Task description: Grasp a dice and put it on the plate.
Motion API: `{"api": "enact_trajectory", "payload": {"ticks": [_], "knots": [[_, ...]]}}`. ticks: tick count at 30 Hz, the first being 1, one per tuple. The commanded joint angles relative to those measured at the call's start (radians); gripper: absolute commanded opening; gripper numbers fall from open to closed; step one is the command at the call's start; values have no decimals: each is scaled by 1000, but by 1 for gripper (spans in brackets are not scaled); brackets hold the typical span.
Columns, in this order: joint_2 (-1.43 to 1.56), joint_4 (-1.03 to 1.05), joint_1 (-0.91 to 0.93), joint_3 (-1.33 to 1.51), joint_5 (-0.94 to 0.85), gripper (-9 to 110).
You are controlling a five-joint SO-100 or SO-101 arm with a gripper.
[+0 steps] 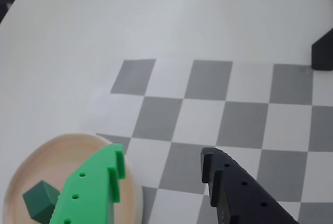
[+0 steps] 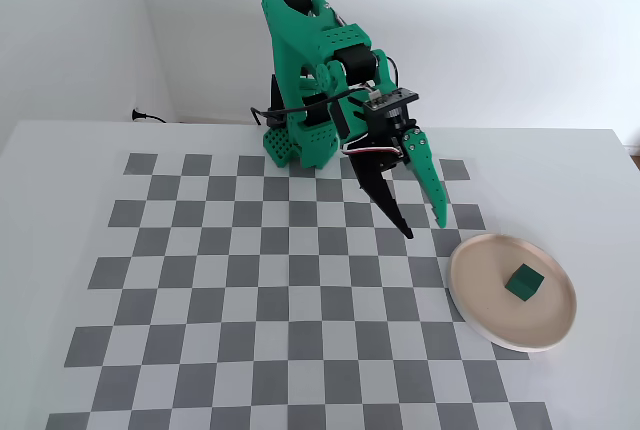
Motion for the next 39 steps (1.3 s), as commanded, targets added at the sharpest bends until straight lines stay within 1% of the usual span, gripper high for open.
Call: {"api": "enact_trajectory", "payload": {"ticks": [1,4,5,10,19,24,30,36,39], "knots": [[114,-15,44,31,43,5],[184,-14,72,101,71,-3],[212,-21,83,130,81,-4],[341,-23,127,258,123,-4],[554,75,161,397,282,-4],[848,146,198,571,333,-4],[850,169,265,592,423,-4],[848,193,319,592,612,-4],[848,225,360,595,653,-4]]}}
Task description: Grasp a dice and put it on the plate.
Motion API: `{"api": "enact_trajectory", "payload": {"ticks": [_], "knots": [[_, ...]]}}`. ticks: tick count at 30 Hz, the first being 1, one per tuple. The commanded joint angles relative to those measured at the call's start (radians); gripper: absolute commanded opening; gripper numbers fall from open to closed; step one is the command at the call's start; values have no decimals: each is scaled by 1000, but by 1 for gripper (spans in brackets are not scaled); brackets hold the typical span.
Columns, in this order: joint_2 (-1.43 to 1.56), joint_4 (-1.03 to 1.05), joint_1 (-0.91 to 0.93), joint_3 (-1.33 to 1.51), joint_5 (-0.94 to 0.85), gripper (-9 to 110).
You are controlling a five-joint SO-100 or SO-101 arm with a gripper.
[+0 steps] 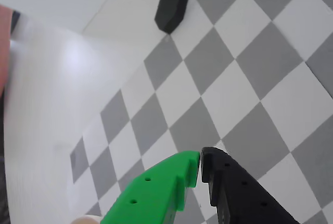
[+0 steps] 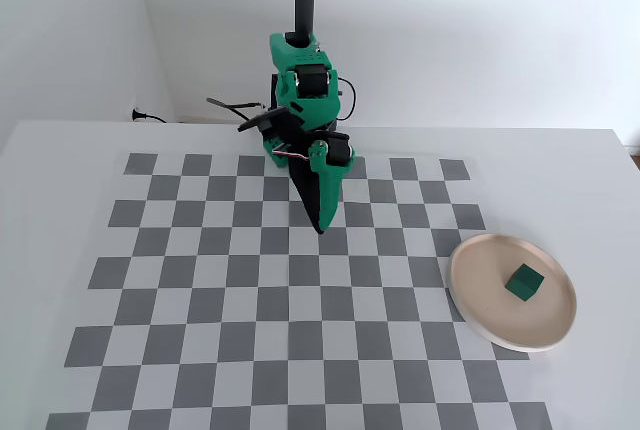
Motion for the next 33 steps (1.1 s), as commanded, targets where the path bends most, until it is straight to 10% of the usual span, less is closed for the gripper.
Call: {"api": "enact_trajectory", "payload": {"ticks": [1,33], "knots": [[14,26,52,-14,60,-4],[17,190,147,86,575,0]]}}
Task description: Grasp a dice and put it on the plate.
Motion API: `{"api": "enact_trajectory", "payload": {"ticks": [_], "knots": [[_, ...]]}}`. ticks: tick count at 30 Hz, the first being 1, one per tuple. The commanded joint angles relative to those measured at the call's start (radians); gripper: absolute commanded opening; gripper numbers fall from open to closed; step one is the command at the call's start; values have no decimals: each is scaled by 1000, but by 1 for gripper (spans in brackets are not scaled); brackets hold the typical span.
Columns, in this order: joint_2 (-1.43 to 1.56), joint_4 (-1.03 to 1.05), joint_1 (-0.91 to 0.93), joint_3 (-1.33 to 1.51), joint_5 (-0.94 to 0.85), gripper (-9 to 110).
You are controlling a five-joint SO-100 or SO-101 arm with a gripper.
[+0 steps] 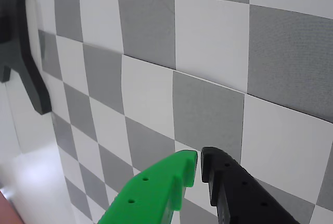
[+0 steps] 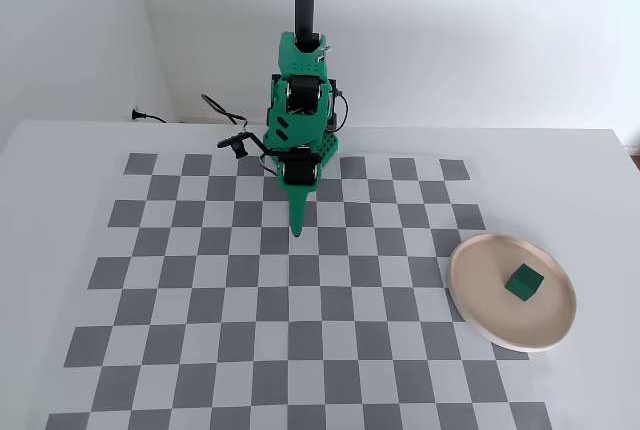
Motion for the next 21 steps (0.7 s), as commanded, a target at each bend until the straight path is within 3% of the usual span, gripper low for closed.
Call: {"api": "enact_trajectory", "payload": {"ticks": [1,5,21], "knots": [[17,-12,-9,-15,-6,2],[17,-12,-9,-15,-6,-4],[17,-12,-9,-15,-6,-4]]}}
